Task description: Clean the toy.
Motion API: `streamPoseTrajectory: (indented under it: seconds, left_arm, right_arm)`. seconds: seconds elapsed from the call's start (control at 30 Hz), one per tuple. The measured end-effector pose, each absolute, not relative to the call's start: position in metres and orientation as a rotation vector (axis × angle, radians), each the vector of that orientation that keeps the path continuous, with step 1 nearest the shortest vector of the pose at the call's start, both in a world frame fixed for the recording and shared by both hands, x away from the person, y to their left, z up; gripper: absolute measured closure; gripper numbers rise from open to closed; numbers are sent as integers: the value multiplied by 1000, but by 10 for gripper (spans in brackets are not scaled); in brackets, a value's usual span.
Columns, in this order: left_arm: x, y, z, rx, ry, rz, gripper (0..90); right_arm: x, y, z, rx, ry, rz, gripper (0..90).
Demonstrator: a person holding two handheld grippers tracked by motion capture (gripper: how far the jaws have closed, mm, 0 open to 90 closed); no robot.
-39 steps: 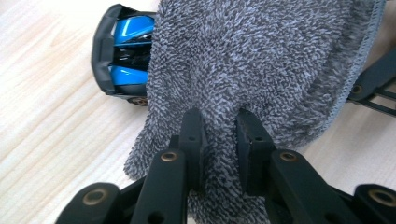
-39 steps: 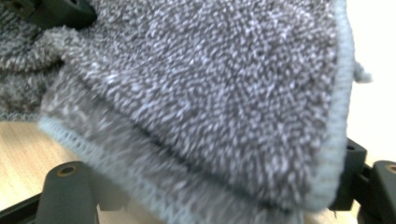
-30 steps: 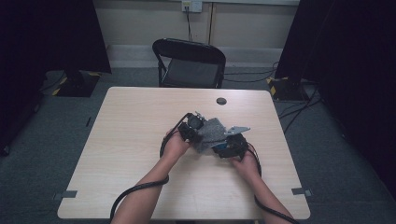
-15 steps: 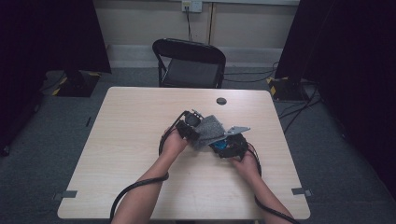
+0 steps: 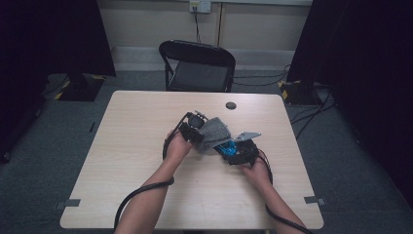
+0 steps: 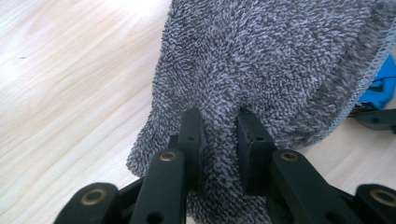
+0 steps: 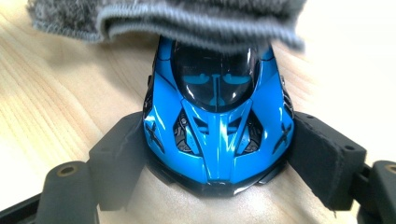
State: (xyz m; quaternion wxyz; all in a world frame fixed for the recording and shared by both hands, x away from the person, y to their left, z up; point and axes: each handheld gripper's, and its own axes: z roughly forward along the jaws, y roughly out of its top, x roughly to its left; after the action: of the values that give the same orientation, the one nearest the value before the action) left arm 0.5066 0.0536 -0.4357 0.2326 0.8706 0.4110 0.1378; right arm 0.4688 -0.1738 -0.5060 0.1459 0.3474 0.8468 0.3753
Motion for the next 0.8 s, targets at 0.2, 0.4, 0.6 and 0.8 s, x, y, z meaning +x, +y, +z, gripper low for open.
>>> streamPoseTrajectory:
  seconds: [0.2, 0.4, 0.6, 0.8]
  left_arm:
    - [513, 58, -437, 2385, 1161, 376, 742]
    - [519, 60, -440, 2362, 1200, 375, 742]
    - [524, 63, -441, 2350, 1225, 381, 742]
    - [528, 72, -438, 2326, 1268, 395, 743]
  right_arm:
    - [469, -174, -506, 1000, 2439, 1081, 225]
    - [469, -174, -506, 1001, 2438, 1082, 225]
    - [469, -174, -506, 1000, 2438, 1081, 225]
    - [469, -174, -506, 1000, 2438, 1081, 225]
